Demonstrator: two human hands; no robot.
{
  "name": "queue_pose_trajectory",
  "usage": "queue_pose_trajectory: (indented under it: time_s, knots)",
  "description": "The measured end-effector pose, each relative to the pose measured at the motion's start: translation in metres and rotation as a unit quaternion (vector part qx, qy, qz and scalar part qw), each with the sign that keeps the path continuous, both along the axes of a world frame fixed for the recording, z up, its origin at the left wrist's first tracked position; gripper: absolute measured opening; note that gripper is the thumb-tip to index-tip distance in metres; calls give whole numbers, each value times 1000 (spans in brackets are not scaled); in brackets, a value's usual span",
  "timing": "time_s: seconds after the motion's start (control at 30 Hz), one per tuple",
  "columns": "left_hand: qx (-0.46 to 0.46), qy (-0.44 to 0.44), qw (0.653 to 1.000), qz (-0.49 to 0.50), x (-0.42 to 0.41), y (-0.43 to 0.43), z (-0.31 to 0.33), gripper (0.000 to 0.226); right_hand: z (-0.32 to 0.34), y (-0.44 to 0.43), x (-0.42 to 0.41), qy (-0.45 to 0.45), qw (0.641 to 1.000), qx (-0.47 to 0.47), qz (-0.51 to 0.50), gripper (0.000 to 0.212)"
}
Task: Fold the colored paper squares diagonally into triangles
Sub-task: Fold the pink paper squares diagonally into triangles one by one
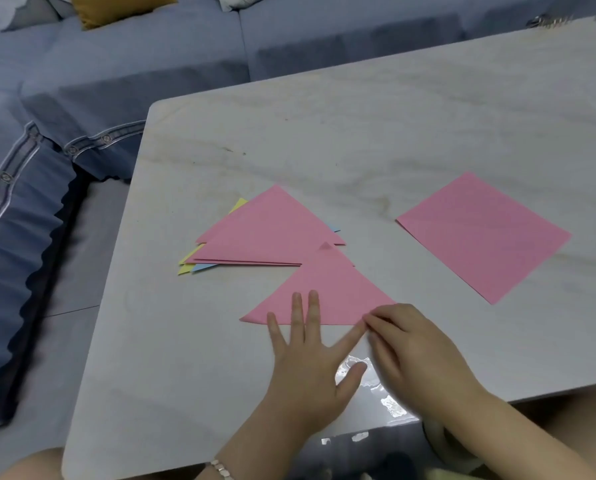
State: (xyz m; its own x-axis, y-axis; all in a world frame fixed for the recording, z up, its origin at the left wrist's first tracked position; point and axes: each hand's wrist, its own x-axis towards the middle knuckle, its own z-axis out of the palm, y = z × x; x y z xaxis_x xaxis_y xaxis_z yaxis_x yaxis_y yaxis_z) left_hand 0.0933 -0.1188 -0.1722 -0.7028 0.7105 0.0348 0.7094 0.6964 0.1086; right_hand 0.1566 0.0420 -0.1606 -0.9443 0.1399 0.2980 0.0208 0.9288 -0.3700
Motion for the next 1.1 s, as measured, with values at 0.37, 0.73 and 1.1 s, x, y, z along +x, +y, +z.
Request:
queue_pose_trajectory:
  time_s: [0.37,0.73,1.1]
  knots:
    - [116,73,991,5,-13,-39,5,44,-3,-8,-7,27,999,38,-22,17]
    - [139,-30,965,222,-42,-66,43,34,-2,-9,-8,19,999,25,-31,17]
    - [69,-212,949,222,-76,-11,65,22,-1,-8,-7,3,1000,6,-30,14]
